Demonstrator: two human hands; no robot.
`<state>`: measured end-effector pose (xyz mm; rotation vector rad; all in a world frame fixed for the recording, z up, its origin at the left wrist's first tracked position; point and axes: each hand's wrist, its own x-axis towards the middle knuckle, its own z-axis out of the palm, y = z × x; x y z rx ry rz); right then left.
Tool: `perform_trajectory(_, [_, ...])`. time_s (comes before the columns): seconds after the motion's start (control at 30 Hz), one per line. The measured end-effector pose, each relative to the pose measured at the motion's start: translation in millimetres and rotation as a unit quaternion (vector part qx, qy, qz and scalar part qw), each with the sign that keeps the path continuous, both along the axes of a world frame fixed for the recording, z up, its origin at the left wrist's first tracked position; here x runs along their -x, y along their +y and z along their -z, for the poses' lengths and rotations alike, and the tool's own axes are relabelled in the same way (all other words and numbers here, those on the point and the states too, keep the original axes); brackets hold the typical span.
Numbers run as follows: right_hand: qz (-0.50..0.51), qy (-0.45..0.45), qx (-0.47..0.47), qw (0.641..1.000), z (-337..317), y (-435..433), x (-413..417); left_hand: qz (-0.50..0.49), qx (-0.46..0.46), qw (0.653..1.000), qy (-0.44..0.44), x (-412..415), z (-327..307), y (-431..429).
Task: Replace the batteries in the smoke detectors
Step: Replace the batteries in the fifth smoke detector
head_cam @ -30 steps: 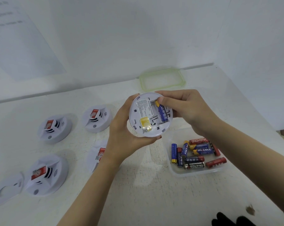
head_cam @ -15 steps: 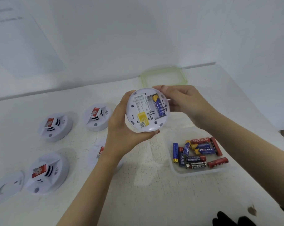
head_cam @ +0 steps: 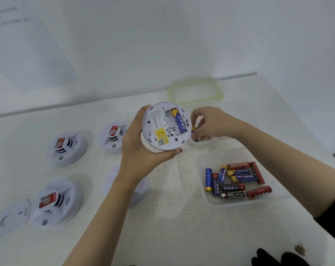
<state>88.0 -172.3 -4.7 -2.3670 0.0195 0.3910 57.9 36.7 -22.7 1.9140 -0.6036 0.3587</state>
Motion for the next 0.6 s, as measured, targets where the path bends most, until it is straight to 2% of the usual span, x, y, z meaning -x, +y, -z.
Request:
perform_trajectory(0.1, [0.075,-0.122,-0.08,0.986,-9.0,0.4,10.3,0.001,-0.002,1.0,0.001,1.1,-1.0,0.0])
perform_trajectory(0.17, [0.116,-0.247,-0.155,0.949,-21.9,4.8,22.6,0.001,0.0,1.0,0.003,2.5,-2.3,-0.2])
perform_trajectory(0.23, [0.095,-0.363,-0.194,0.907,-35.2,10.0,37.9,-0.002,-0.001,1.0,0.007,3.3,-1.9,-0.3])
perform_trajectory(0.3, [0.027,-0.458,-0.152,0.876,-40.2,15.3,52.5,-0.006,0.001,1.0,0.012,4.1,-0.6,-0.1])
perform_trajectory(0.37, [-0.051,-0.527,-0.06,0.846,-34.6,18.7,61.0,-0.002,0.009,1.0,0.016,6.1,-1.6,-0.8])
perform_trajectory(0.43, [-0.115,-0.573,0.023,0.811,-25.4,20.3,63.3,0.001,0.018,1.0,0.02,9.4,-5.1,-2.7])
perform_trajectory(0.5, [-0.154,-0.6,0.062,0.783,-17.9,20.8,64.0,0.004,0.019,1.0,0.019,12.2,-6.6,-3.2])
perform_trajectory(0.6, [-0.174,-0.591,0.067,0.785,-12.1,19.8,68.4,-0.026,0.01,0.999,0.036,14.7,-4.6,1.6])
